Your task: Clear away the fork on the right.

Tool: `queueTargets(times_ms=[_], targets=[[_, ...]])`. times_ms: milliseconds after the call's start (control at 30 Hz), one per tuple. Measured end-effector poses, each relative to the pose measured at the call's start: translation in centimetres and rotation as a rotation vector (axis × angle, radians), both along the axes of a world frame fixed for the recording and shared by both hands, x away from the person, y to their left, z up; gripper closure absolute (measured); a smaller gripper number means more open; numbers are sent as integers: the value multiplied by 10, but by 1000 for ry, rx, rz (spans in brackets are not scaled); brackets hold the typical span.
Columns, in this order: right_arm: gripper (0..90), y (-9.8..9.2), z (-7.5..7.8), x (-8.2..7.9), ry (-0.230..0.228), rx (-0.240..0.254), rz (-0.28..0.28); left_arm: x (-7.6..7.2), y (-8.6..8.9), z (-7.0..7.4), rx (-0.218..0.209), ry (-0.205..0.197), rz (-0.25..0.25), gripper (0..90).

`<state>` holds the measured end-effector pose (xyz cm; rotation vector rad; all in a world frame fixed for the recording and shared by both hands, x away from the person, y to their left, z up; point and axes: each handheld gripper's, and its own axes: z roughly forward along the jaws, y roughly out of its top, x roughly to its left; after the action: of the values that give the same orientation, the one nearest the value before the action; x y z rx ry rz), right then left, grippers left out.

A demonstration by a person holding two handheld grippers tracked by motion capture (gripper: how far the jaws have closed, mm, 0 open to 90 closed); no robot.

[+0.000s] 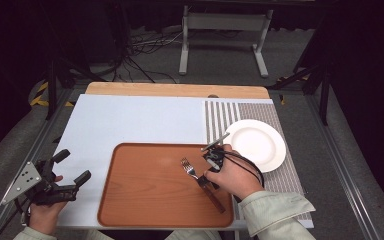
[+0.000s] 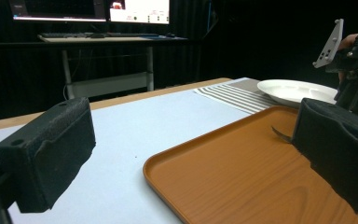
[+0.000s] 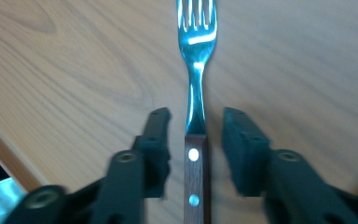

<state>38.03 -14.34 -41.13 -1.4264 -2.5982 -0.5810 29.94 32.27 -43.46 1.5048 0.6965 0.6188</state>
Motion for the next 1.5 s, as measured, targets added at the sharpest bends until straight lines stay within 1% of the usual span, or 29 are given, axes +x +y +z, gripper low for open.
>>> queueTargets(times_ms=[67, 100, 133, 167, 233, 300, 333, 367, 400, 467, 500, 633, 700, 733, 767, 800, 833, 867, 900, 933, 1000, 1067, 1100, 1133, 1267, 1367, 1400, 1433, 1500], targets=[[449, 1, 0, 0, -45, 3, 25, 0, 0, 0, 0, 0, 0, 2], [406, 2, 1, 0, -69, -2, 42, 0, 0, 0, 1, -1, 1, 2], [406, 2, 1, 0, -69, -2, 42, 0, 0, 0, 1, -1, 1, 2], [381, 3, 2, 0, -103, -4, 71, 0, 0, 0, 1, -1, 1, 2], [327, 4, 4, -1, -146, 8, 96, 0, 0, 0, 2, 0, 1, 2], [246, 5, 6, 0, -226, 22, 146, 0, 0, 0, 0, 0, 0, 2], [234, 5, 8, 0, -272, 28, 174, 0, 0, 0, 1, 0, 0, 2], [232, 6, 9, 1, -293, 35, 185, 0, 0, 0, 1, -1, 1, 2], [220, 6, 11, 1, -324, 52, 214, 0, 0, 0, 1, -1, 1, 2], [201, 7, 12, 2, -360, 81, 237, 0, 0, 0, 2, -2, 1, 2], [199, 8, 13, 2, -386, 96, 260, 0, 0, 0, 0, 0, -1, 2], [199, 12, 14, 4, -444, 137, 305, 0, 0, 0, -1, -1, 0, 2], [214, 14, 14, 5, -470, 143, 327, 0, 0, 0, 0, -2, 1, 2], [213, 15, 13, 5, -488, 140, 341, 0, 0, 0, 0, -1, 0, 2], [219, 17, 12, 5, -494, 134, 349, 0, 0, 0, 0, -2, 1, 2], [284, 20, 11, 6, -507, 124, 379, 0, 0, 0, 0, -2, 1, 2], [359, 20, 11, 6, -510, 119, 392, 0, 0, 0, 0, -2, 1, 2], [382, 21, 10, 7, -504, 123, 405, 0, 0, 0, 1, 0, 1, 2], [370, 22, 10, 7, -507, 134, 410, 0, 0, 0, 0, 1, 1, 2], [383, 23, 10, 8, -517, 143, 409, 0, 0, 0, 2, 2, 0, 2], [471, 24, 11, 9, -548, 140, 436, 0, 0, -1, 3, 2, -1, 2], [517, 26, 10, 11, -576, 146, 462, 0, 0, -1, 3, 3, -2, 2], [566, 27, 9, 11, -575, 147, 466, 0, 0, -1, 5, 4, -2, 2], [665, 27, 8, 12, -579, 146, 483, 0, 0, -1, 3, 3, -2, 2], [889, 32, 2, 15, -583, 129, 535, 0, 0, -1, 0, 2, 0, 2], [900, 36, -3, 17, -578, 122, 560, 1, 0, -1, 1, 0, 0, 2], [900, 36, -3, 17, -578, 122, 560, 1, 0, -1, 1, 0, 0, 2], [900, 38, -7, 19, -574, 110, 575, 1, 0, -1, 2, 0, -1, 2], [900, 41, -10, 19, -563, 107, 582, 1, 0, -1, 1, 0, 0, 2]])
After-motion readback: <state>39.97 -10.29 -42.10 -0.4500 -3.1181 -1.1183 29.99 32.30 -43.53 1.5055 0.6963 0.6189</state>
